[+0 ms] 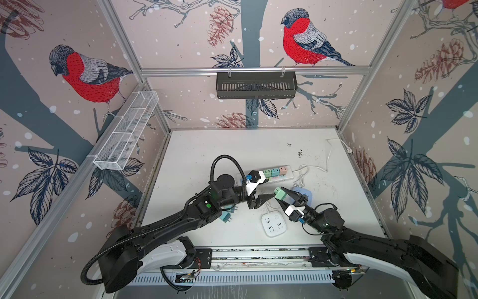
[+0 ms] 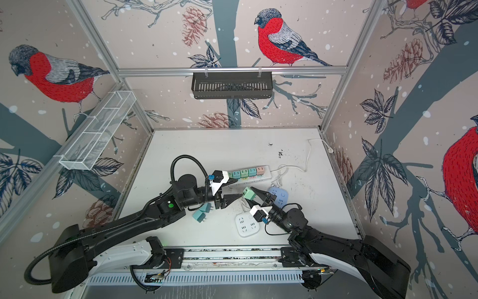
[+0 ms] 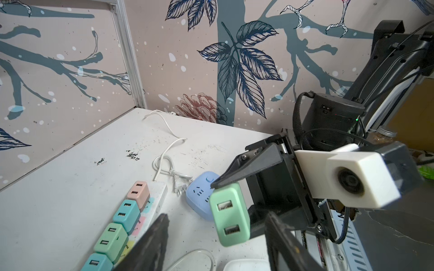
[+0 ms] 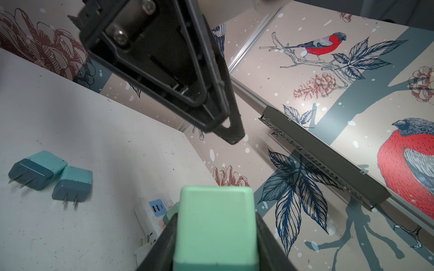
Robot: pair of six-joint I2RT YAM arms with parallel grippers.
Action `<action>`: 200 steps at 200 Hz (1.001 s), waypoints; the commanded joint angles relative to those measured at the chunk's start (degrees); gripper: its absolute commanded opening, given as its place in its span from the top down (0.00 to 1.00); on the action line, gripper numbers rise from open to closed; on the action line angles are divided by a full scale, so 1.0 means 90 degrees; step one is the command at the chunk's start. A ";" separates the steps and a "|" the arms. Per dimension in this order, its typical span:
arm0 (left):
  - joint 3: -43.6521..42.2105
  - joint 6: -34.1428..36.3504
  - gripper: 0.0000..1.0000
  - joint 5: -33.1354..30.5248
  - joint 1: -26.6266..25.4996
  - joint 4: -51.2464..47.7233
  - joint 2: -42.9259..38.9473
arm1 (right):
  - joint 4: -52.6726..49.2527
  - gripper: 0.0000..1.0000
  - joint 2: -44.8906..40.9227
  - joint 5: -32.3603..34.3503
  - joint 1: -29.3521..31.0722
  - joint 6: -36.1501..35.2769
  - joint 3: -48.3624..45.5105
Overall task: Insert the plug
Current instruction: 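Close the left gripper on the light-green adapter held by the right gripper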
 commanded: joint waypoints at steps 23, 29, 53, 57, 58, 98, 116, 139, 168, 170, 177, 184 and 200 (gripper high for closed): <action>0.0408 0.0019 0.33 0.0368 -0.0046 -0.0371 0.0546 | 0.0496 1.00 0.0023 0.0006 0.0009 -0.0074 -0.0110; 0.0477 0.0015 0.33 0.0376 -0.0050 -0.0435 0.0619 | 0.0521 0.99 0.0012 0.0030 0.0018 -0.0076 -0.0117; 0.0681 0.0034 0.34 0.0457 -0.0075 -0.0651 0.0869 | 0.0348 0.99 -0.0051 0.0023 0.0024 -0.0081 -0.0063; 0.0707 0.0041 0.34 0.0491 -0.0073 -0.0680 0.0902 | 0.0314 0.99 -0.0047 0.0021 0.0019 -0.0089 -0.0044; 0.0714 0.0042 0.34 0.0495 -0.0074 -0.0687 0.0916 | 0.0302 0.99 -0.0045 0.0021 0.0023 -0.0092 -0.0037; 0.0975 0.0100 0.39 0.0684 -0.0124 -0.0941 0.1293 | 0.0412 0.99 0.0148 0.0057 0.0030 -0.0119 -0.0017; 0.1048 0.0102 0.46 0.0734 -0.0134 -0.0998 0.1410 | 0.0427 0.99 0.0140 0.0112 0.0041 -0.0124 -0.0017; 0.1112 0.0122 0.54 0.0844 -0.0134 -0.1042 0.1494 | 0.0360 0.99 0.0114 0.0118 0.0042 -0.0130 -0.0002; 0.1147 0.0131 0.53 0.0989 -0.0136 -0.1036 0.1544 | 0.0284 0.99 0.0184 0.0050 0.0047 -0.0144 0.0047; 0.1150 0.0131 0.52 0.0995 -0.0142 -0.1035 0.1550 | 0.0288 0.98 0.0188 0.0050 0.0054 -0.0142 0.0048; 0.1151 0.0122 0.49 0.1011 -0.0153 -0.1036 0.1560 | 0.0288 0.98 0.0210 0.0050 0.0067 -0.0154 0.0048; 0.1160 0.0112 0.48 0.1008 -0.0158 -0.1023 0.1565 | 0.0290 0.98 0.0226 0.0059 0.0091 -0.0162 0.0065; 0.1150 0.0093 0.47 0.1012 -0.0163 -0.1006 0.1584 | 0.0280 0.97 0.0236 0.0080 0.0109 -0.0166 0.0059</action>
